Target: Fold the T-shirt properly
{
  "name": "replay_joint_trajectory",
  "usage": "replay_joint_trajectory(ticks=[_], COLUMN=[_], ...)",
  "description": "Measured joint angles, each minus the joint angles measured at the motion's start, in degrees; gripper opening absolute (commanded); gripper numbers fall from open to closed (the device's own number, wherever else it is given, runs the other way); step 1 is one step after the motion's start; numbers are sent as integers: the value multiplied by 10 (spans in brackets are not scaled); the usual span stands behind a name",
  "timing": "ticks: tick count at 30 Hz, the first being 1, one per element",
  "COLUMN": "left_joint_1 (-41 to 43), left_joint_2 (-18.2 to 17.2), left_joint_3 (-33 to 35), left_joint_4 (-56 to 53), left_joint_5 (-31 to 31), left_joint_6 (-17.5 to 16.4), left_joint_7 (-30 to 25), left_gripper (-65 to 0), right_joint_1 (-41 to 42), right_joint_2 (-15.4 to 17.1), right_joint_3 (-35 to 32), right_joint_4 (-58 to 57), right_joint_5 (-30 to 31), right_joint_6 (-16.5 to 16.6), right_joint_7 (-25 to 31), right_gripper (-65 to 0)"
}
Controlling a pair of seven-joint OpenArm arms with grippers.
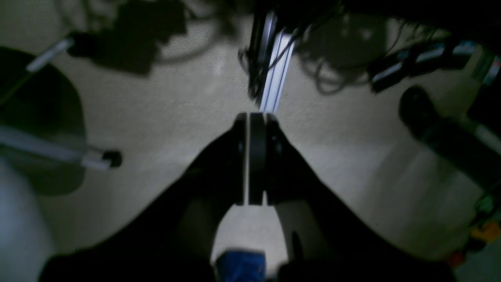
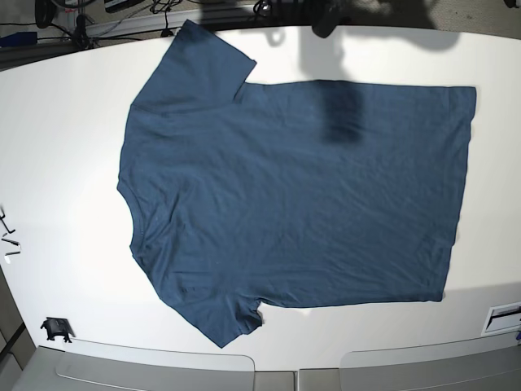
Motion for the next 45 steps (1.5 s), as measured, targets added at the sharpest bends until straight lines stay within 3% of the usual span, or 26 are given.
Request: replay_joint_trajectory(ticks=[3,10,15,17,19,25,28,31,34,37,43,45], left_joint_1=[10,37,69,77,88,125,132,130,131,131,131,131], left_joint_2=[-3,-3,-11,-11,-11,-12,-11,-11,-10,-11,-10,-11], left_joint_3=[-7,-68,-121,-151,-180,-268,-312,-351,-391,-428,-479,-498], left_joint_4=[18,75,127,154,181,228,242,247,251,251,251,251], left_joint_5=[0,-6,-108,-130,-156,-224,-281,-354,-439,-524,-629,-632], left_joint_6=[0,-2,-5,-22,-59,-158,-229,-310,-315,-314,-316,-316], left_joint_7=[7,27,106,141,171,238,283,344,418,477,577,608], left_gripper=[-650,-650,-650,-650,-650,-650,-650,-650,-650,-650,-650,-650], right_joint_1=[-50,-120,-157,-168,-177,-191,-189,-190,-189,-190,-191,-195], right_joint_2=[24,102,142,147,149,149,149,149,149,149,154,154], right_joint_3=[0,0,1,1,1,0,1,1,1,1,1,1], right_joint_4=[58,177,234,261,291,360,379,383,385,385,390,406], right_joint_5=[-49,-53,-52,-52,-69,-159,-241,-317,-414,-468,-552,-578], right_joint_6=[-35,-92,-134,-146,-150,-150,-150,-150,-150,-148,-148,-147], right_joint_7=[0,-1,-9,-9,-19,-107,-116,-160,-199,-232,-269,-280], right_gripper=[-650,-650,-650,-650,-650,-650,-650,-650,-650,-650,-650,-650])
